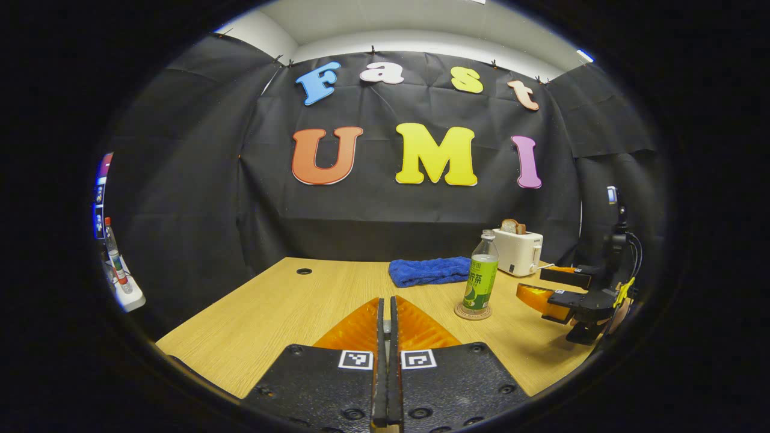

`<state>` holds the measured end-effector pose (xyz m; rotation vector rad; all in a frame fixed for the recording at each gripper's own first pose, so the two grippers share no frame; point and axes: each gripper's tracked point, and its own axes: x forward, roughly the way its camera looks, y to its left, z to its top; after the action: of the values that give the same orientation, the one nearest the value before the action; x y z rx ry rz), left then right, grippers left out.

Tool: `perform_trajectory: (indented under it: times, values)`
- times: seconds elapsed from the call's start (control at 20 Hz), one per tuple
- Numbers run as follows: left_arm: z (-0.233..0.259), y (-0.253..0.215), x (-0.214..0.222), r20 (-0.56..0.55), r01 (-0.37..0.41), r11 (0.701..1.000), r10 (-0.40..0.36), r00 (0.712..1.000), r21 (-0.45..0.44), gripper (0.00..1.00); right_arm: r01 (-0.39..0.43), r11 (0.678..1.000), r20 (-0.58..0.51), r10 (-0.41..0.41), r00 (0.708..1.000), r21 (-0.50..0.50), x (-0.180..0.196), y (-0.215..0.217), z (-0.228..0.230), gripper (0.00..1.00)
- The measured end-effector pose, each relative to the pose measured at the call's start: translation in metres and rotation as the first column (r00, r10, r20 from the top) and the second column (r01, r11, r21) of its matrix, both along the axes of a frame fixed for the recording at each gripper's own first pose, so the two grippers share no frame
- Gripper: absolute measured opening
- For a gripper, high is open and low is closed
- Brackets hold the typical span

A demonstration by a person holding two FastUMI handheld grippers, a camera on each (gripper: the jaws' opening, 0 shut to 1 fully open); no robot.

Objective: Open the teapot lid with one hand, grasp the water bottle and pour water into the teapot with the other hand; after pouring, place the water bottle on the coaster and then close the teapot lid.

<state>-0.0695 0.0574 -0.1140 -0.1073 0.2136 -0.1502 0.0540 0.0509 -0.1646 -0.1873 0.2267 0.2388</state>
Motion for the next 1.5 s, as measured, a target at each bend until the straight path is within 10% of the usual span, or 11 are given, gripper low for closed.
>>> perform_trajectory:
  times: [1.5]
  values:
    - [-0.091, -0.048, 0.051, -0.078, -0.003, 0.999, 0.006, 0.997, 0.033, 0.06, -0.066, 0.995, 0.102, 0.058, 0.993, 0.079, -0.083, -0.011, 0.041, 0.95]
